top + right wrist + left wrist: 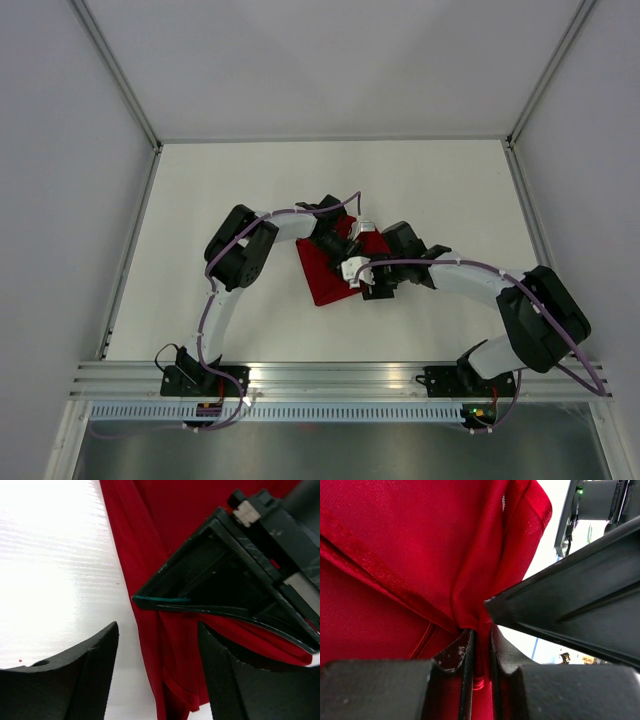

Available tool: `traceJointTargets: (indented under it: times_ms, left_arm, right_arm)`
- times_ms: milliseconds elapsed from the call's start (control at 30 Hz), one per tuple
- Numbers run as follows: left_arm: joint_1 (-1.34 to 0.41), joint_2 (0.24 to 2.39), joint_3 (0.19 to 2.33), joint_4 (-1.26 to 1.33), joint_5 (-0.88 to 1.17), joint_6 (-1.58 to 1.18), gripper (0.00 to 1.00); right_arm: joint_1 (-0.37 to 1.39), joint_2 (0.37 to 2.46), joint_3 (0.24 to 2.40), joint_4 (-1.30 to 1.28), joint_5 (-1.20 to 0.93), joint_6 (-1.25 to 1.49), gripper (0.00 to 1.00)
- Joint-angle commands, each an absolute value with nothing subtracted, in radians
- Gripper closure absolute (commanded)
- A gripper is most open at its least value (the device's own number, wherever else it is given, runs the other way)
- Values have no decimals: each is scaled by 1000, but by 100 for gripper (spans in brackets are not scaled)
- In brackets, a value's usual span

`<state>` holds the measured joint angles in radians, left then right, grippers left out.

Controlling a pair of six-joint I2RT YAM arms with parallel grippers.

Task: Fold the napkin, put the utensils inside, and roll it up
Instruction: Roll the napkin at the center of the board.

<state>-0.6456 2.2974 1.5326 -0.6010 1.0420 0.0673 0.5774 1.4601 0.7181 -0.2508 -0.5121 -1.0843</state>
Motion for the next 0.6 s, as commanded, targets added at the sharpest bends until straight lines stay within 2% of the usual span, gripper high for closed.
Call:
traceJointTargets:
  times_ms: [0, 133, 167, 367, 467, 567]
  left_arm:
    - [-643, 2362, 1516, -638, 873, 86, 98]
    - [-638, 2362, 1517, -640, 873, 91, 98]
    - [-637, 2364, 1517, -640, 873, 92, 98]
    - [-630, 2355, 1520, -641, 877, 94, 98]
    - [-624, 2339, 1520, -637, 865, 86, 87]
    - [-620, 2297, 1505, -604, 838, 58, 68]
  right_arm:
    - [594, 1494, 733, -225, -512, -1108, 34]
    - [600, 1516, 742, -233, -514, -1097, 48]
    - [600, 1520, 747, -239, -515, -1095, 56]
    - [600, 1583, 839, -371, -532, -1092, 72]
    - [597, 1647, 928, -487, -557, -1103, 81]
    - [583, 1735, 1015, -600, -591, -1121, 85]
